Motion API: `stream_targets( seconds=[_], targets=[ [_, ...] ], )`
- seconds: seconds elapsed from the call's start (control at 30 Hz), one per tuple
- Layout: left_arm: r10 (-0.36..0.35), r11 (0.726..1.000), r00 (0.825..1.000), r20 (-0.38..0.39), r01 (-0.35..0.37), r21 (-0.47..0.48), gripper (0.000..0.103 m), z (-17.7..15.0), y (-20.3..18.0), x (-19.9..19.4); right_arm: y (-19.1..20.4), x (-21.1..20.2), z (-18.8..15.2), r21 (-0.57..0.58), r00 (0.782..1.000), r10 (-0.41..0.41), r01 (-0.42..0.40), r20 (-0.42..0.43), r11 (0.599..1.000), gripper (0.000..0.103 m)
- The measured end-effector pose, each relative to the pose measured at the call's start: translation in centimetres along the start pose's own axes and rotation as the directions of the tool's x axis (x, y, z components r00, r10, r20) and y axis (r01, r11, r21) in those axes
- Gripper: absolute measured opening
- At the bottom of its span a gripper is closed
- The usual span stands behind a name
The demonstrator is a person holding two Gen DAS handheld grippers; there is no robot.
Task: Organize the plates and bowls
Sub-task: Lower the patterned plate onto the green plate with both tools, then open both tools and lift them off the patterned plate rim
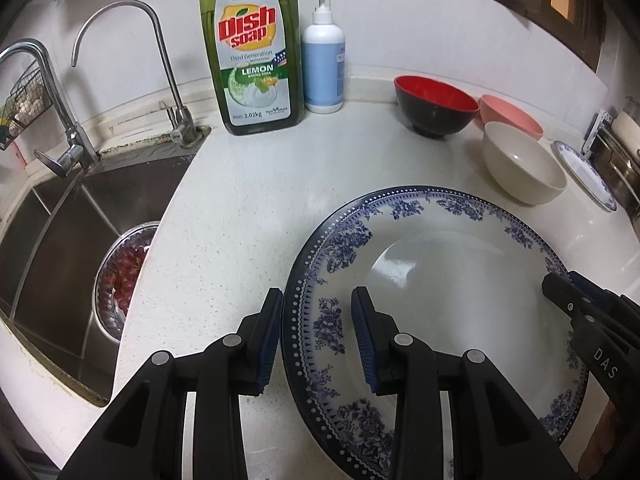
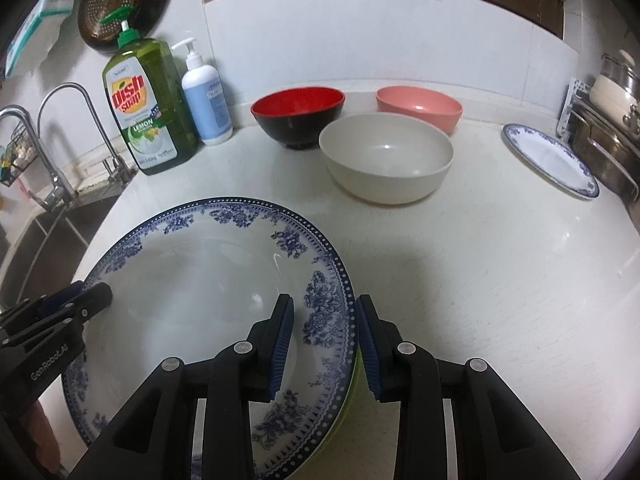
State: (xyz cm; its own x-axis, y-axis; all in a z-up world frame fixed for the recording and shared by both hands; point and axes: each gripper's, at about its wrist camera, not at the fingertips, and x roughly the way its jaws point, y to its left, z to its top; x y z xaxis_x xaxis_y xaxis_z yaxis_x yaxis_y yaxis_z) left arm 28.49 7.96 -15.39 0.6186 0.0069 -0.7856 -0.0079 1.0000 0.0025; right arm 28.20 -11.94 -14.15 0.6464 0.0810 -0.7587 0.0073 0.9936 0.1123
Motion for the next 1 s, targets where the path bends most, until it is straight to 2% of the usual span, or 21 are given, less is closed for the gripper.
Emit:
stream_targets(
  seconds=[0.67, 0.8, 1.0],
  targets=[
    [-0.001, 1.000, 0.998, -0.069, 0.002, 0.014, 0.036, -0.1, -0.5, 1.7, -0.4, 1.6, -0.5, 0.006, 0.998, -0.016, 0.016, -0.064, 1.000, 0.035],
    [0.006, 1.000, 0.998, -0.056, -0.005, 0.017, 0.036, 0.0, -0.6, 1.5, -0.4, 1.6, -0.6, 0.001, 0.998, -0.018, 0.018, -0.064, 1.000, 0.035],
    [0.016, 1.000, 0.999, -0.033, -0.016, 0.015, 0.051, 0.3, -0.4, 1.0, -0.4, 1.6, -0.6, 0.004, 0.997, -0.015, 0.015, -0.071, 1.000, 0.036]
  ],
)
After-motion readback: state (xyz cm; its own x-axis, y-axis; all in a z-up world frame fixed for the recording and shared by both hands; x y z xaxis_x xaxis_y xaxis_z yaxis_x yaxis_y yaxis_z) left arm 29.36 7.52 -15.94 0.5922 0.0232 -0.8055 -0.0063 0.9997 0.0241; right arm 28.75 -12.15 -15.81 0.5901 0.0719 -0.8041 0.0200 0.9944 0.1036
